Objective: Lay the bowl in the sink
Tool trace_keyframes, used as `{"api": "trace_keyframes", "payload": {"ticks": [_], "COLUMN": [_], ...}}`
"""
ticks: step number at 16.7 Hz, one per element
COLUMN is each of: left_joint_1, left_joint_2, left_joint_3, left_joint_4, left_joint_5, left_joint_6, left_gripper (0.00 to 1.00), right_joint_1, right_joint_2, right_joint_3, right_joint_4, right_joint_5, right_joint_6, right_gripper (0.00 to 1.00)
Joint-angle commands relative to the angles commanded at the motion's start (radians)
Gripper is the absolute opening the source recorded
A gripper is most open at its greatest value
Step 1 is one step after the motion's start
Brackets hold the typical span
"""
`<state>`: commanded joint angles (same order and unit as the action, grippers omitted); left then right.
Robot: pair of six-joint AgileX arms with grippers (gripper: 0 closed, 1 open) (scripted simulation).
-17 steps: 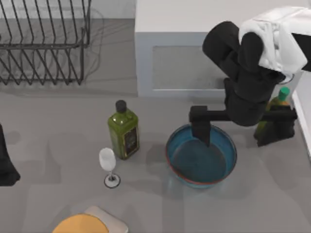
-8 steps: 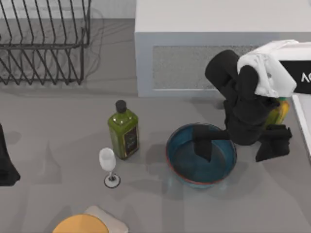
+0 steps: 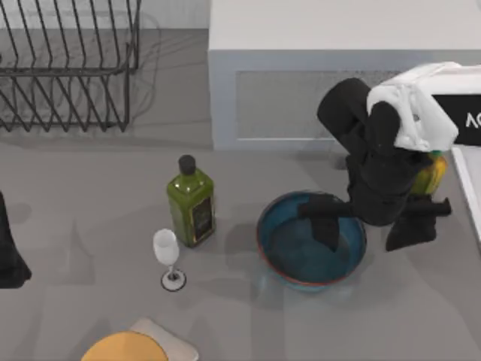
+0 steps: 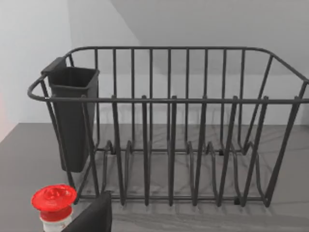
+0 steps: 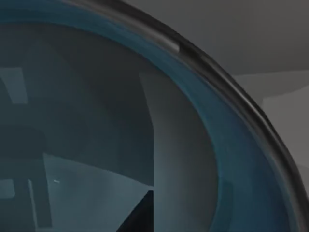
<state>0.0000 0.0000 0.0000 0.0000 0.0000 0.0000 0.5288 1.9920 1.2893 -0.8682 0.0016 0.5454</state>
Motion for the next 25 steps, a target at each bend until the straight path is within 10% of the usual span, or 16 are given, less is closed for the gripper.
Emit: {"api": "trace_keyframes", "payload": {"ticks": [7,25], "left_joint_1": [0.000,0.000], "left_joint_2": [0.000,0.000], "left_joint_3": [0.000,0.000], "left_joint_4": [0.000,0.000], "left_joint_5": [0.000,0.000], "left_joint_6": [0.000,0.000], "left_gripper": [1.00,1.00], "right_joint_1": [0.000,0.163], "right_joint_2": [0.000,-0.031], "right_joint_3": [0.000,0.194], "right_joint_4": [0.000,-0.174], "right_joint_5": [0.000,0.010], "right_joint_6": [0.000,0.088], "right_gripper": [0.02,0.00]}}
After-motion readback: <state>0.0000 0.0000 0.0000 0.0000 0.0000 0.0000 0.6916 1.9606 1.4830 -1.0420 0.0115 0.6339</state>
